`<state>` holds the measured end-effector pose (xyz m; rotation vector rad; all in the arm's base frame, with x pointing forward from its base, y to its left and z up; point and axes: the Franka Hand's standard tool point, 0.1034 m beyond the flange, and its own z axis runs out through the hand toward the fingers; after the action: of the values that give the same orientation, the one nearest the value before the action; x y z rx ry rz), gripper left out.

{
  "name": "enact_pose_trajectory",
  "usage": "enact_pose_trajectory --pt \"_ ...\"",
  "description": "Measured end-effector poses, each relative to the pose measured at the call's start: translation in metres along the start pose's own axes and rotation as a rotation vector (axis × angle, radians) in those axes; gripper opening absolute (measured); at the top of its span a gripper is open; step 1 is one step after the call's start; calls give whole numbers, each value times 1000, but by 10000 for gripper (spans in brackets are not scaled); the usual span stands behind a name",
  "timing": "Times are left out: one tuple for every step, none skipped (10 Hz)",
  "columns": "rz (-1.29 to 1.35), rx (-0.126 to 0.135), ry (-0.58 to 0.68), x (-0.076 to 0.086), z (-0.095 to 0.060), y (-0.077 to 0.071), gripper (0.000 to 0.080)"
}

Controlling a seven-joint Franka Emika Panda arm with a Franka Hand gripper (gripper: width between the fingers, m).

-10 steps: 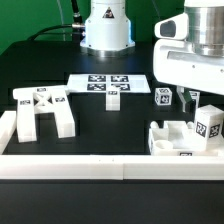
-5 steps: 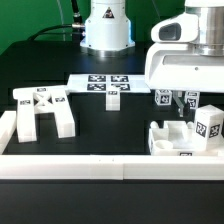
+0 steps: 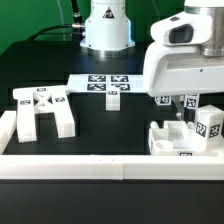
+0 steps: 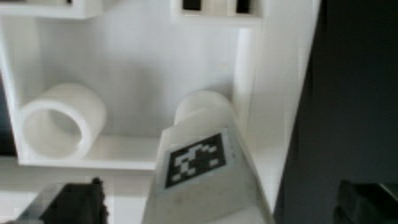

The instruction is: Assemble chair

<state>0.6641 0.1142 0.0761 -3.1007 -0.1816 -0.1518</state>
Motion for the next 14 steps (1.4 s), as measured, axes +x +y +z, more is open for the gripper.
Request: enact_pose_trajectory --pt "-44 0 -4 -1 0 0 649" --pt "-146 -5 -17 -2 1 2 649" --pt "-189 -6 -29 -3 1 3 649" --pt "-281 -7 -30 -2 1 4 649" --pt "-335 -11 -31 -2 2 4 649" --pt "-379 -15 -33 -2 2 5 636" --pt "-378 -15 -33 -2 2 5 636" --pt "-377 -15 -33 -3 2 5 463" --pt "-377 -15 -32 -3 2 5 285" --pt "-364 -15 -32 -3 2 5 289" --pt "-356 -15 -32 -3 2 5 289" --pt "-323 -16 -32 -3 2 5 289" --pt "-209 -15 -31 -3 2 5 289" --pt "-90 -10 -25 -3 2 4 289"
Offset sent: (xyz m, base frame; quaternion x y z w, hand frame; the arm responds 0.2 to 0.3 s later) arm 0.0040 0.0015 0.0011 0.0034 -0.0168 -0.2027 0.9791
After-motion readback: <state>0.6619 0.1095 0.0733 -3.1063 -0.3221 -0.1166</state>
